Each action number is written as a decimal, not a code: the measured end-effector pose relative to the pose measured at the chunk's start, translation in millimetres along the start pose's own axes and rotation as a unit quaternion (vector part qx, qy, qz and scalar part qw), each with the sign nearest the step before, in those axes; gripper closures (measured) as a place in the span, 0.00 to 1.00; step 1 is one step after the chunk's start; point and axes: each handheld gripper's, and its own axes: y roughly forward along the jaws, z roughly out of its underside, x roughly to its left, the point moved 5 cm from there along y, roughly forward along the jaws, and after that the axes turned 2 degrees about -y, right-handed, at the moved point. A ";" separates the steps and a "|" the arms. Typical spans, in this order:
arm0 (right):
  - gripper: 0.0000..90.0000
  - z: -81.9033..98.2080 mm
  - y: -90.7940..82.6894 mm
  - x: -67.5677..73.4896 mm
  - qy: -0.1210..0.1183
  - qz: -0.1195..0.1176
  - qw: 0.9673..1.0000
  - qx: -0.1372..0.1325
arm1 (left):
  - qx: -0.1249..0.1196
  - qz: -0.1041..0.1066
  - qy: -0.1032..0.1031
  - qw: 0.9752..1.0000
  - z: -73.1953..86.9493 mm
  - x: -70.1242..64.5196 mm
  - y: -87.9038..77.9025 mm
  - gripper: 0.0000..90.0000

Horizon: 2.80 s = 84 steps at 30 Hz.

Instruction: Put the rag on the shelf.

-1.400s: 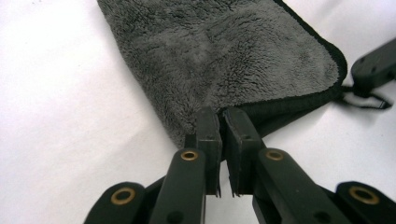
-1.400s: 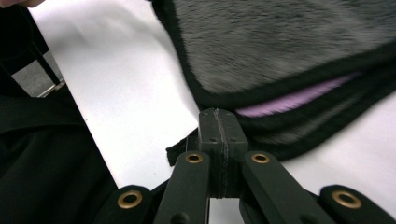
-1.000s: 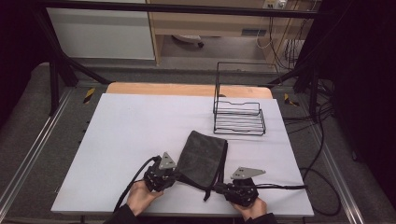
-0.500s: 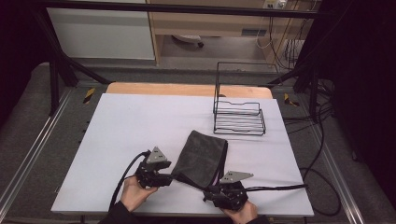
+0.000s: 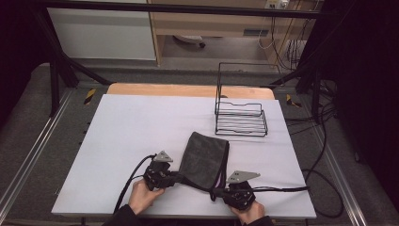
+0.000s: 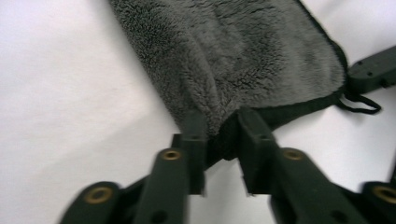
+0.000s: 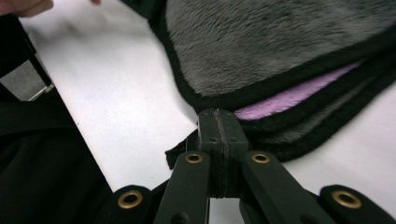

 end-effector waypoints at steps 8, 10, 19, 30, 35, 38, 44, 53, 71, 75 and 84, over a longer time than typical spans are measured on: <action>1.00 6.2 -20.3 -11.9 -0.001 0.007 1.000 0.005 | 0.007 0.016 0.009 1.000 5.2 -21.9 -0.7 0.89; 1.00 7.1 -23.6 -14.7 -0.001 0.004 1.000 -0.004 | 0.006 0.004 0.012 1.000 6.5 -25.2 0.3 0.89; 0.57 -10.2 -29.8 -28.9 -0.002 0.019 0.998 -0.067 | -0.012 -0.004 0.041 0.999 4.1 -20.7 -10.4 0.64; 0.08 -39.1 -24.5 -63.7 0.015 0.045 0.994 -0.096 | -0.059 -0.037 0.029 0.997 -23.5 10.8 -30.0 0.27; 0.03 -39.6 -22.7 -75.4 0.012 0.056 0.994 -0.096 | -0.065 -0.066 0.031 0.995 -39.0 23.2 -25.9 0.20; 0.03 -36.8 -24.9 -82.8 0.015 0.060 0.993 -0.097 | -0.070 -0.073 0.028 0.994 -49.3 30.1 -21.6 0.20; 0.02 -30.1 -31.4 -90.1 0.029 0.062 0.992 -0.111 | -0.075 -0.085 0.016 0.993 -74.2 41.1 -11.2 0.19; 0.02 -25.1 -29.1 -90.2 0.031 0.057 0.992 -0.105 | -0.068 -0.105 -0.018 0.992 -99.9 61.2 14.7 0.25; 0.03 -24.6 -26.7 -90.6 0.029 0.058 0.993 -0.102 | -0.038 -0.073 -0.061 0.995 -98.6 77.2 56.1 0.68; 0.05 -25.6 -25.4 -91.7 0.029 0.059 0.992 -0.104 | -0.031 -0.067 -0.063 0.995 -96.5 76.4 59.9 0.74; 0.07 -37.7 -16.1 -101.2 0.042 0.059 0.992 -0.101 | -0.029 -0.077 -0.044 0.996 -94.8 71.7 61.6 0.85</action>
